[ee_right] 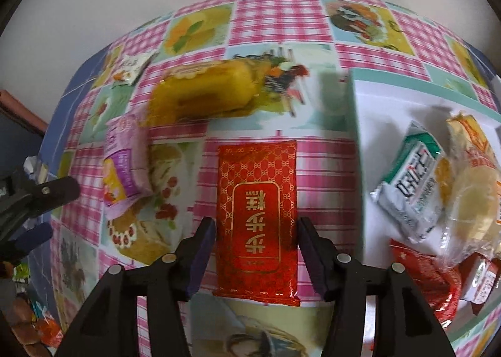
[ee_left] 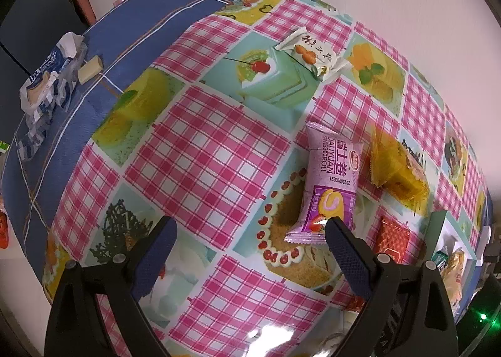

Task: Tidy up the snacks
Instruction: 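Grasp the pink Swiss roll pack with left tool while right tool grasps the red pack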

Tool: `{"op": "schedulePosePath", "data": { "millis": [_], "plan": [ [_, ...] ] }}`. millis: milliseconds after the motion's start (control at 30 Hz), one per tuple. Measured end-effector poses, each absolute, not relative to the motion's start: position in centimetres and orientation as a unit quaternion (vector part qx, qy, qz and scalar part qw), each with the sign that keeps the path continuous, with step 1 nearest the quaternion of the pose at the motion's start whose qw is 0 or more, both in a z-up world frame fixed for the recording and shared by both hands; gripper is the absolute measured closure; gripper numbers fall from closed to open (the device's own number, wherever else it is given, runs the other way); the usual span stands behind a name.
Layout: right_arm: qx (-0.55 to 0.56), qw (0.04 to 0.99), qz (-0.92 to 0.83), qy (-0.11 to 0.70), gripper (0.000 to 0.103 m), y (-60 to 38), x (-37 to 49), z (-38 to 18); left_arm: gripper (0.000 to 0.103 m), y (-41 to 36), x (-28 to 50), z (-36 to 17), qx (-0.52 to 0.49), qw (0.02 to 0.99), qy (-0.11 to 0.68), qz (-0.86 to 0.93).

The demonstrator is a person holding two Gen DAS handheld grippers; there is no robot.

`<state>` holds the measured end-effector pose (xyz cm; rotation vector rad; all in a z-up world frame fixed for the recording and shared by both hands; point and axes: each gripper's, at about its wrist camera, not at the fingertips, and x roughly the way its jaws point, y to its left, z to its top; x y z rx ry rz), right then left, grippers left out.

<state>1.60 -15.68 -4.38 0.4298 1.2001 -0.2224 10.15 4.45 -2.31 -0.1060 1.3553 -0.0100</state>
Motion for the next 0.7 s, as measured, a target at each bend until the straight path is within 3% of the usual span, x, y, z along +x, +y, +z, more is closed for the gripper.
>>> {"op": "schedulePosePath", "data": {
  "millis": [200,700],
  "plan": [
    [0.165,0.804,-0.103,0.562,0.039,-14.4,1.9,-4.5,0.007,2.9,11.1,-3.6,-0.038,0.773,0.632,-0.019],
    [0.125,0.814,-0.115,0.556,0.039,-13.5,3.5,-5.3,0.007,-2.0,14.3,-6.0,-0.015,0.783,0.619,-0.059]
  ]
}}
